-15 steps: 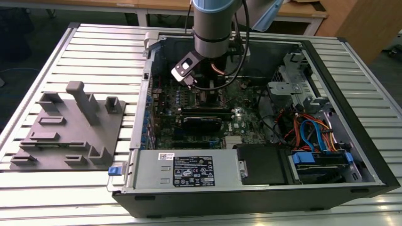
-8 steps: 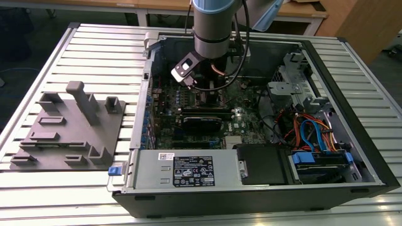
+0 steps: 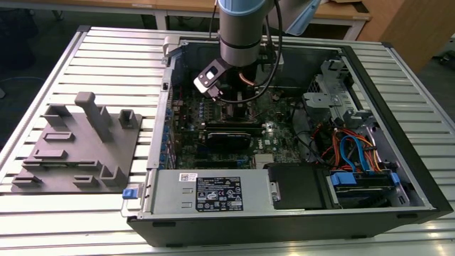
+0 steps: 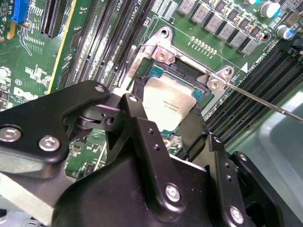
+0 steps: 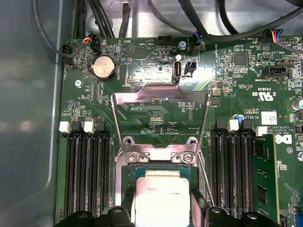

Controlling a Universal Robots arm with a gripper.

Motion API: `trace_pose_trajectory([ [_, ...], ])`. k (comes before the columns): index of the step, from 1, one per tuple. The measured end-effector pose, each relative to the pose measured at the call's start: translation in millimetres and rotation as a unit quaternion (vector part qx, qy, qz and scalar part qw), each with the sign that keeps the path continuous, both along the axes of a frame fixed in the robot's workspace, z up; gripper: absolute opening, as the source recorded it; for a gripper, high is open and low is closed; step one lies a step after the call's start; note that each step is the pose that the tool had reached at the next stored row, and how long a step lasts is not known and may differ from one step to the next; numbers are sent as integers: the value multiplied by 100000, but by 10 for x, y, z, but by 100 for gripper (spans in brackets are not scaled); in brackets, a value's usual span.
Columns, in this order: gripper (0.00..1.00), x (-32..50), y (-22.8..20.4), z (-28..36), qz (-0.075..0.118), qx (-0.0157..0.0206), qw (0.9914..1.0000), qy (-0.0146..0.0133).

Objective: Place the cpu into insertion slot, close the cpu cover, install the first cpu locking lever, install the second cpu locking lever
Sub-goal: 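Place the cpu into insertion slot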

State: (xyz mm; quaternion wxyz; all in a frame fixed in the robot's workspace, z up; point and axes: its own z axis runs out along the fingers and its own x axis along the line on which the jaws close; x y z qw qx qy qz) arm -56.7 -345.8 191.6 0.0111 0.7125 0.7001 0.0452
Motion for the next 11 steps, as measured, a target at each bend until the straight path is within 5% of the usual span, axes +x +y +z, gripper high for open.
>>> trace_pose_trajectory([
  [11,54,0,0,-8,2,32,100000,-6],
])
